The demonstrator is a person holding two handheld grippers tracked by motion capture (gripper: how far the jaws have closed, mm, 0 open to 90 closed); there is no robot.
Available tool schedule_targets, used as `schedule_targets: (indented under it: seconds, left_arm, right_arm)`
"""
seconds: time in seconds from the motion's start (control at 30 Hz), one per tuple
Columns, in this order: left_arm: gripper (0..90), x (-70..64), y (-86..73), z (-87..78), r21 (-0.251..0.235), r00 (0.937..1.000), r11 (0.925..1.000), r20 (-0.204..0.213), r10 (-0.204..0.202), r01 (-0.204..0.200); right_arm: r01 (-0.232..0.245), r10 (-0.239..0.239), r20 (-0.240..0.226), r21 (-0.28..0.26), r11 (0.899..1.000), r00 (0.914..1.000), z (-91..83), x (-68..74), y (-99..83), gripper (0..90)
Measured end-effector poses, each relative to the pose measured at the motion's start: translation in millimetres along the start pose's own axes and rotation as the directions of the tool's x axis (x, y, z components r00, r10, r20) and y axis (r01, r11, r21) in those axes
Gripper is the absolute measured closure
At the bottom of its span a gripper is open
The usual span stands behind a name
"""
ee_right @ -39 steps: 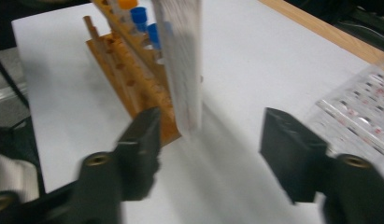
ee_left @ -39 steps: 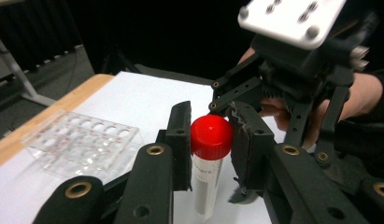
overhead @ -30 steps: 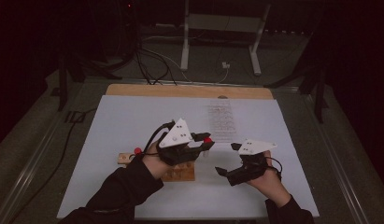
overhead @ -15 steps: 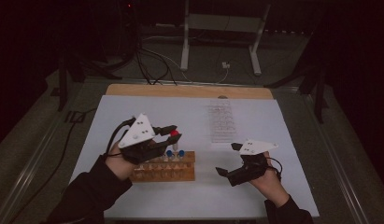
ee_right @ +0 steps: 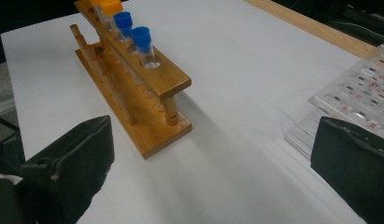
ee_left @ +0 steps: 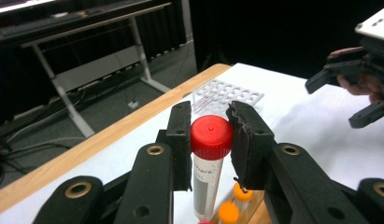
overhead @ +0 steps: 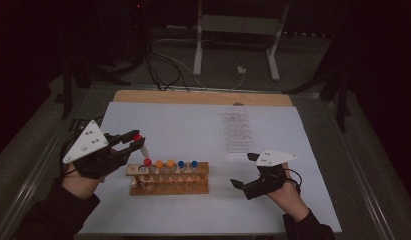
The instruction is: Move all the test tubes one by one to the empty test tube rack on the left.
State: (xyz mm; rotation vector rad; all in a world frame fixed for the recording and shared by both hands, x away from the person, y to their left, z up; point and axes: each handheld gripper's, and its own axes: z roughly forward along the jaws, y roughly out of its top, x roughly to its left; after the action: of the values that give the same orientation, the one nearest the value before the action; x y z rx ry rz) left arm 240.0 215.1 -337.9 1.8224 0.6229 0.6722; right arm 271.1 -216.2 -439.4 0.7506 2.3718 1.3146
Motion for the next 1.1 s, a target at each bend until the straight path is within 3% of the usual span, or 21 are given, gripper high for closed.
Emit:
schedule_targets:
  seconds: [0.17, 0.5, 0.83, 0.97, 1.1]
  left_arm:
    - [72.0, 7.4, -22.7, -3.4, 0.015, 0.9988, 0.9989, -0.021, -0.043, 0.044]
    - [72.0, 8.9, -65.1, 14.6, 0.041, 0.9938, 0.993, -0.011, -0.111, 0.111]
    - [71.9, 8.6, -100.2, 31.9, 0.129, 0.9914, 0.9831, -0.004, -0.131, 0.13]
    - [71.9, 9.9, -108.0, 37.4, 0.152, 0.9892, 0.978, 0.008, -0.146, 0.143]
    - [71.8, 9.8, -109.1, 37.4, 0.145, 0.9903, 0.9801, 0.014, -0.139, 0.135]
  right_arm:
    - [0.002, -0.002, 0.004, 0.0, 1.0, 1.0, -0.8, -0.7, 0.0, 0.0]
    - [0.003, -0.002, 0.006, -0.001, 1.0, 1.0, -1.3, -1.3, -1.3, 0.0]
    - [0.012, -0.012, 0.003, 0.002, 1.0, 0.9999, -2.2, -2.2, -2.1, 0.0]
    - [0.014, -0.014, 0.003, 0.0, 1.0, 0.9999, -2.8, -2.1, -2.0, 0.0]
    - [0.017, -0.016, 0.001, -0.002, 1.0, 0.9999, -3.4, -2.0, -2.2, 0.0]
